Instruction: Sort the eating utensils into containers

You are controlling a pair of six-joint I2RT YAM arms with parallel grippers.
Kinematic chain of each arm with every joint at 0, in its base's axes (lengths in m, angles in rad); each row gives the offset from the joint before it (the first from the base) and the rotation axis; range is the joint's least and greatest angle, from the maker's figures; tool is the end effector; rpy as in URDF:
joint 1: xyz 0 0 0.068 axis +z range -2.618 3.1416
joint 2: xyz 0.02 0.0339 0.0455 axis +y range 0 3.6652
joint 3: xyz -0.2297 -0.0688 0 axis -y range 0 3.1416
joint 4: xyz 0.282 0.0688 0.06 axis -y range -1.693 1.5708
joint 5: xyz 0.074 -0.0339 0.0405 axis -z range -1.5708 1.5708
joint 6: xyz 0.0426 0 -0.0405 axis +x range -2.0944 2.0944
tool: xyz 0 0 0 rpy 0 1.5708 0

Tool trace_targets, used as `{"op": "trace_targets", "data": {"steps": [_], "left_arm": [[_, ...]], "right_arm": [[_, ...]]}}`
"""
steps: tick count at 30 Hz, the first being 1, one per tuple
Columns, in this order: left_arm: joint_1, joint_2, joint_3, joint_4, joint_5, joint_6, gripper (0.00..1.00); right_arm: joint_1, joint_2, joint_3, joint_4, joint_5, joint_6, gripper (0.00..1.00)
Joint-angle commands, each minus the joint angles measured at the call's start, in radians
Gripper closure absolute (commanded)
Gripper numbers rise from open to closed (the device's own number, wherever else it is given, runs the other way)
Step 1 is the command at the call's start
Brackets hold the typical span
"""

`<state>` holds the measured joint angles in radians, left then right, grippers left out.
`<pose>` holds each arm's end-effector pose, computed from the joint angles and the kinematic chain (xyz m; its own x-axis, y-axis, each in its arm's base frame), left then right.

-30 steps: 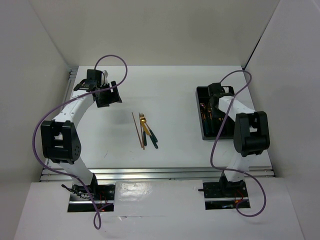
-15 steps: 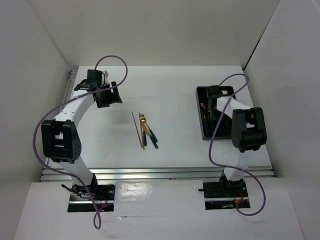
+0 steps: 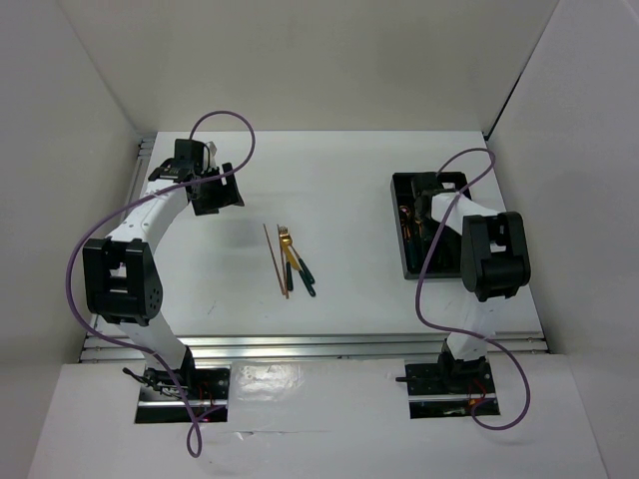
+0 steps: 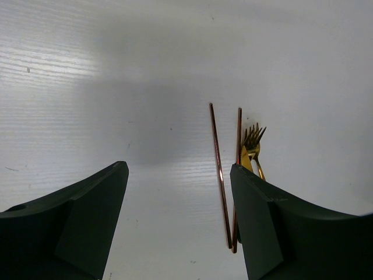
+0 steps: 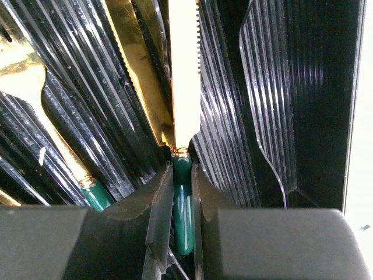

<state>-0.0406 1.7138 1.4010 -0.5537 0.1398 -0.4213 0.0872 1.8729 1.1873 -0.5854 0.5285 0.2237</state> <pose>0.4142 -0.0228 0.2226 -0.7482 -0.3749 -0.5475 -0.1924 0.9122 -0.3617 0.3778 0.0115 0.0948 -0.9118 0.1126 -0.3948 0.2825 0.8700 -0.4042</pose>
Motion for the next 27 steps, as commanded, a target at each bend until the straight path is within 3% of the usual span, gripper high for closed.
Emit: {"op": "trace_targets", "data": {"steps": [1, 9, 27], "left_arm": [[0.005, 0.004, 0.024, 0.018, 0.011, 0.009, 0.15], [0.005, 0.004, 0.024, 0.018, 0.02, 0.009, 0.15], [0.005, 0.004, 0.024, 0.018, 0.02, 0.009, 0.15]], "right_arm": [[-0.006, 0.016, 0.032, -0.04, 0.038, 0.048, 0.88], [-0.006, -0.052, 0.072, -0.076, 0.068, 0.068, 1.0], [-0.006, -0.106, 0.069, -0.061, 0.048, 0.02, 1.0]]}}
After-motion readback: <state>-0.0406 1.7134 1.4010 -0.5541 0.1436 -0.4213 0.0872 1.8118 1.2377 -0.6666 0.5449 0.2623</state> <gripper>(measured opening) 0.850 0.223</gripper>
